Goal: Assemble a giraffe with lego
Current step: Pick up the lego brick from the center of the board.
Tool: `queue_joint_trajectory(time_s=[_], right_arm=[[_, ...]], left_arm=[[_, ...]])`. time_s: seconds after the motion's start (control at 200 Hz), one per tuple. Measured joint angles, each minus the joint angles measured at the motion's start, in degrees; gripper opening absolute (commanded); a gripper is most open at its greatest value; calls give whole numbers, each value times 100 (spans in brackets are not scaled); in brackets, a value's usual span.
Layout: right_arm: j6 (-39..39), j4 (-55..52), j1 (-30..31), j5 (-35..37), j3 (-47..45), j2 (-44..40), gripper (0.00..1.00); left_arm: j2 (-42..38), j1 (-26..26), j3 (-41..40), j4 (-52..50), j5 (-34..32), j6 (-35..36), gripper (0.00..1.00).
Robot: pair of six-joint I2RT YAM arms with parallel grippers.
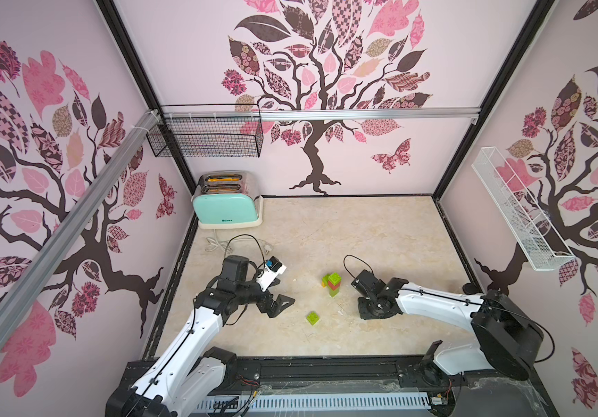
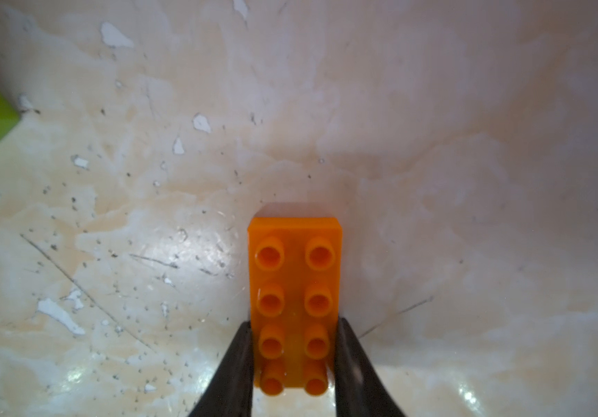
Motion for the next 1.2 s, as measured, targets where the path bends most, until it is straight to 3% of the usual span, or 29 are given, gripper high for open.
queue_joint_trajectory(time_s=[0.2, 0.39, 0.695, 1.2], right_arm=[[-304, -520, 35, -345, 168, -260, 17], [-909, -1141, 57, -374, 990, -726, 17], [-2059, -1744, 57, -358, 2109, -970, 17], [-2922, -2044, 57, -763, 3099, 20, 16]], left_arm=[[289, -59, 557, 2, -243, -824, 98], [634, -190, 1228, -13, -256, -1478, 95], [2153, -192, 2326, -170, 243, -2371, 83], [4266, -297, 3335, -157, 1281, -3615, 61]])
